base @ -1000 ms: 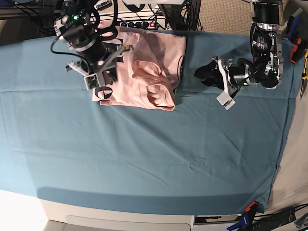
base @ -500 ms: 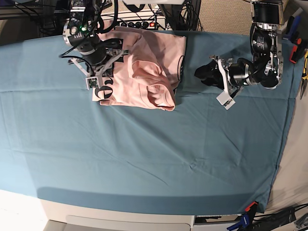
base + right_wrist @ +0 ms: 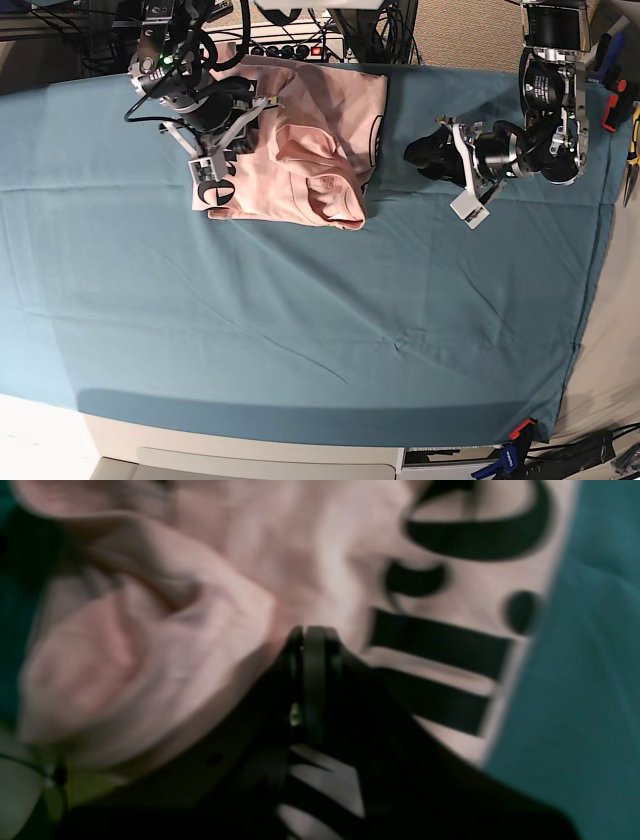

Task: Fold the T-shirt properly
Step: 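Pinch the stack edge with the right gripper and flip it over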

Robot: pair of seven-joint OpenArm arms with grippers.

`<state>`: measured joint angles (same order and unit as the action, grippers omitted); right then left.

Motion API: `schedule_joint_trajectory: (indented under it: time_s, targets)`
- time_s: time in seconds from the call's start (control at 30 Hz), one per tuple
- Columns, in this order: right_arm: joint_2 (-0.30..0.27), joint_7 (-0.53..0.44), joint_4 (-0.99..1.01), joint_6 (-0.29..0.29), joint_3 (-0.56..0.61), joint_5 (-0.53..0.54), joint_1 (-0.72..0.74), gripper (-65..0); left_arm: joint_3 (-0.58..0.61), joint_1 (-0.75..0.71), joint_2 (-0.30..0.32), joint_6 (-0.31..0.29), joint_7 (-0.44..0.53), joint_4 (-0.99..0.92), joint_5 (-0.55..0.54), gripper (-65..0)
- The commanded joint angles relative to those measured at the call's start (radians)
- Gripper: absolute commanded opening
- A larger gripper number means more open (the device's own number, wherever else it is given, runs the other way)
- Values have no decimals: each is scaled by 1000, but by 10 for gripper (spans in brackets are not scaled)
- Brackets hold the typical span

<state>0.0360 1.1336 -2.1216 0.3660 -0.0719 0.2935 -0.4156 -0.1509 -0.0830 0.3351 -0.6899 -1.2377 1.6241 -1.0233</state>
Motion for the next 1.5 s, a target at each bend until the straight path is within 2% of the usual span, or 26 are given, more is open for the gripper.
schedule_joint_trajectory:
  time_s: [0.0,0.43,0.63,0.77,0.87,0.93,1.0,1.13,1.2,1.27,1.4,1.47]
  targets:
    - [-3,-4,-21,16,1,32,2,-650,-4,14,8,-8,16,16,-28,-409]
    - [-3,114,-20,224,1,379,-6,-650,-4,14,8,-8,16,16,-28,-409]
    - [-3,203,-20,332,23,575,-6,-650,-4,14,8,-8,19,16,-28,-409]
    - [-3,263,-20,332,113,694,-6,-650,-4,14,8,-8,19,16,-28,-409]
    - [-3,263,-20,332,192,709,-5,-650,-4,14,8,-8,19,16,-28,-409]
    - [-2,263,-22,332,216,682,-3,-650,-4,14,8,-8,19,16,-24,-410]
    - [-2,202,-43,332,214,598,-3,-650,-4,13,8,-8,18,16,-24,-409]
    - [-3,42,-142,332,192,296,-13,-650,-4,14,9,-8,19,16,-24,-410]
    - [-3,-43,-179,269,170,151,-25,-650,-4,14,8,-8,19,16,-24,-409]
    - [-3,-89,-197,200,145,68,-28,-650,-4,14,8,-8,19,16,-24,-410]
    - [-3,-116,-200,25,122,-91,-28,-650,-4,13,8,-8,19,16,-24,-410]
    - [-3,-118,-199,-41,122,-171,-28,-650,-4,13,8,-8,19,16,-24,-409]
